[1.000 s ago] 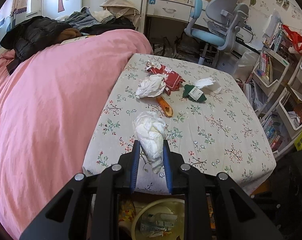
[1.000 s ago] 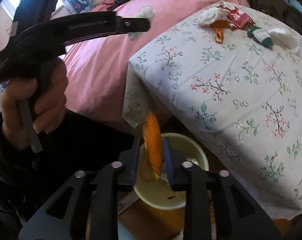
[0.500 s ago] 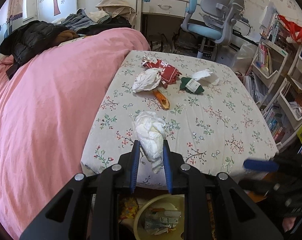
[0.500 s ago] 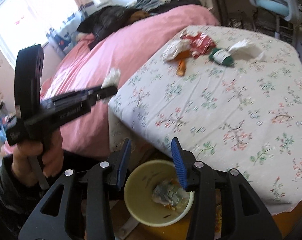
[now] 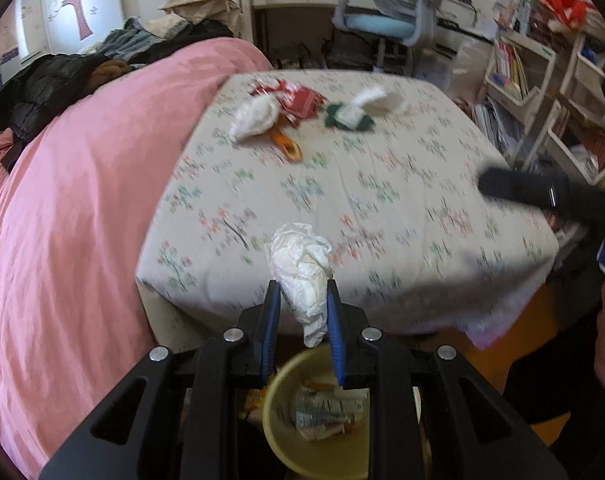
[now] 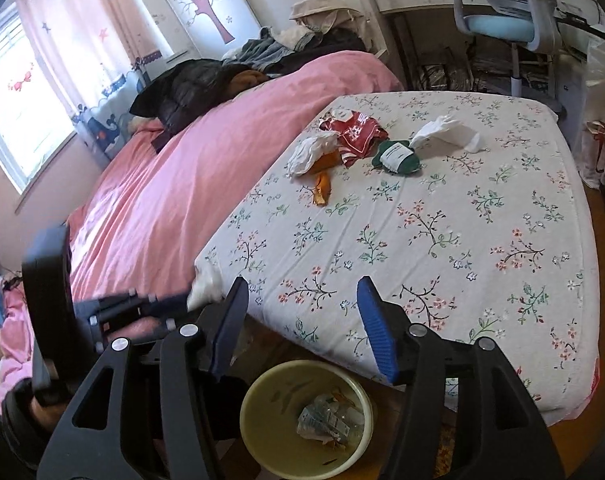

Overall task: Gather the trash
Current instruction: 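Lower the white tissue into the yellow bin and open the left gripper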

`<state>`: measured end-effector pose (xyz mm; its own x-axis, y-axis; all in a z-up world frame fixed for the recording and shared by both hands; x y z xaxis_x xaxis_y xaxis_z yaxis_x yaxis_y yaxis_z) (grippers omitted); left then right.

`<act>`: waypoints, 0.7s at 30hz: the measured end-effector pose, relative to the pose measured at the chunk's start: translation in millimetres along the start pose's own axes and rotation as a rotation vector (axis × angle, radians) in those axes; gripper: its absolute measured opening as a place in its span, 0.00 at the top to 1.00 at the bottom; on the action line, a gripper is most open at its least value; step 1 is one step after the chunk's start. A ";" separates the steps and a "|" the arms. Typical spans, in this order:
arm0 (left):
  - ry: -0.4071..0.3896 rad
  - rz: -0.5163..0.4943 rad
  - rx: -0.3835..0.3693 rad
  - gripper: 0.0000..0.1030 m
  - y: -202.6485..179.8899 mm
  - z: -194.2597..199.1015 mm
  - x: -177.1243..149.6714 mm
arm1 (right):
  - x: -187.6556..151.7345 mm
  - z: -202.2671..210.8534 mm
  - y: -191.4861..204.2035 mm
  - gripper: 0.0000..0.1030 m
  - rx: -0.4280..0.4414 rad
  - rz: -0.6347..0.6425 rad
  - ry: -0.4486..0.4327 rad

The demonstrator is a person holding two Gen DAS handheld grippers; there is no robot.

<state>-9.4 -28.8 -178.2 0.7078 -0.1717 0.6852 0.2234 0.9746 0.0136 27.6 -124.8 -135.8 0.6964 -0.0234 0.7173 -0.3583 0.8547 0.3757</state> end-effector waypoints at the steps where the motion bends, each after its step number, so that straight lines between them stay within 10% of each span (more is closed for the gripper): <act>1: 0.017 -0.009 -0.009 0.78 -4.1 -0.4 -5.1 | 0.2 2.7 0.8 0.47 -0.002 0.000 -0.006; 6: 0.129 -0.083 -0.056 0.74 -28.9 -4.6 -37.6 | 6.7 10.8 -3.7 0.43 -0.026 -0.002 -0.044; 9: 0.161 -0.129 -0.061 0.50 -39.7 -3.6 -49.6 | 8.6 13.7 -7.2 0.41 -0.031 -0.012 -0.055; 21: 0.022 -0.178 0.042 0.29 -34.9 9.7 -30.0 | 11.9 16.2 -11.0 0.36 -0.058 -0.006 -0.068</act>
<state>-44.9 -56.3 -192.2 0.6743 -0.3452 0.6528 0.3190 0.9334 0.1640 29.7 -142.9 -122.0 0.6537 -0.0619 0.7542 -0.3167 0.8828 0.3470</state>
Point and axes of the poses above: each gripper's, at about its wrist camera, not at the fingertips, and z roughly against the way its jaws point, y to its left, x to its top, the point moved 8 cm from there along -z, roughly the way its jaws point, and after that the axes turned 7 degrees about -y, right-handed, at the moved point
